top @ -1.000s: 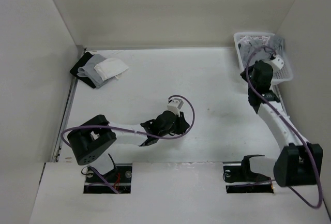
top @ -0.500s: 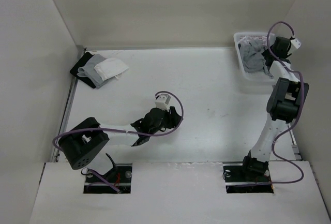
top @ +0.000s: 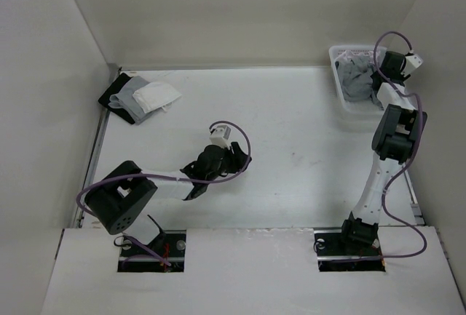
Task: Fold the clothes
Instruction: Grab the tank top from the pile
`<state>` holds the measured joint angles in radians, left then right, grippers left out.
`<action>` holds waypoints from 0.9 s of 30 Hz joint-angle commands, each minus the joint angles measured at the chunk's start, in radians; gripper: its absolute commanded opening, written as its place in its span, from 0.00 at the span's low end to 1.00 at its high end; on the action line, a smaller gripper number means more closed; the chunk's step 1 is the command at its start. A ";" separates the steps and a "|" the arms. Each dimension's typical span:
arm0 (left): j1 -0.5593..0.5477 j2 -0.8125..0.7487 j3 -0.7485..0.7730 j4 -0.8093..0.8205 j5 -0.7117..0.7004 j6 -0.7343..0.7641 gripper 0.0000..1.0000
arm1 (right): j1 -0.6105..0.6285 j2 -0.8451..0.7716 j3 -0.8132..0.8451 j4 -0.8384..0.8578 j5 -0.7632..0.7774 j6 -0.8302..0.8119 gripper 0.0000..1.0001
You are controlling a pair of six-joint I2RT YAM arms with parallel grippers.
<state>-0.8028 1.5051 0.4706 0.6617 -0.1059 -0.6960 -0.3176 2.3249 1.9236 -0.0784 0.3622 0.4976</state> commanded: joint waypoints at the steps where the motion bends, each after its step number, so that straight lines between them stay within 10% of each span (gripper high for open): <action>1: 0.011 -0.003 -0.010 0.081 0.035 -0.025 0.45 | -0.002 -0.061 -0.035 0.081 0.136 -0.079 0.53; 8: 0.030 -0.005 -0.015 0.081 0.035 -0.025 0.45 | -0.002 0.037 0.090 -0.001 0.175 -0.113 0.53; 12: 0.049 0.006 -0.015 0.081 0.046 -0.034 0.45 | -0.002 0.068 0.149 -0.020 0.124 -0.114 0.14; 16: 0.050 0.017 -0.010 0.081 0.057 -0.040 0.45 | 0.007 0.027 0.130 0.031 0.058 -0.100 0.04; 27: 0.052 -0.037 -0.027 0.082 0.054 -0.042 0.45 | 0.100 -0.457 -0.252 0.294 0.003 -0.062 0.00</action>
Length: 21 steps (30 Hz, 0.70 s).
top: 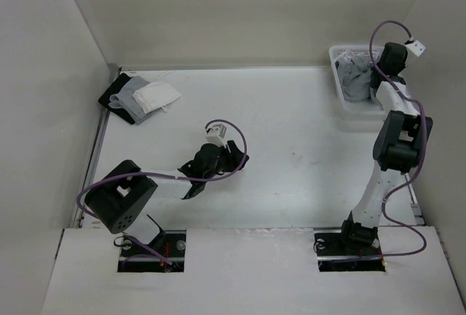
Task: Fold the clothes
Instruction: Grab the tank top from the pile, then move the tank top to the center of the board
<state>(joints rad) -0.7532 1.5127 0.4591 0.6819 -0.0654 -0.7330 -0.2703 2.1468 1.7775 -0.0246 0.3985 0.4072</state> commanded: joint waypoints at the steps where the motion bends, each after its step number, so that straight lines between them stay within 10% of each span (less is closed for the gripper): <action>1: 0.002 -0.052 -0.019 0.065 0.015 -0.008 0.45 | 0.081 -0.391 -0.194 0.279 -0.042 0.042 0.00; 9: 0.063 -0.213 -0.063 0.042 -0.010 -0.054 0.45 | 0.512 -1.040 -0.400 0.304 -0.156 0.026 0.00; 15: 0.169 -0.449 -0.097 -0.113 -0.071 -0.074 0.45 | 0.924 -1.150 -0.215 0.178 -0.187 -0.105 0.00; 21: 0.261 -0.655 -0.108 -0.270 -0.108 -0.065 0.45 | 1.046 -1.151 -0.237 0.176 -0.219 -0.082 0.00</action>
<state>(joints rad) -0.5354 0.9527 0.3653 0.5167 -0.1398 -0.7971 0.7570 0.9627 1.5448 0.1856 0.2169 0.3260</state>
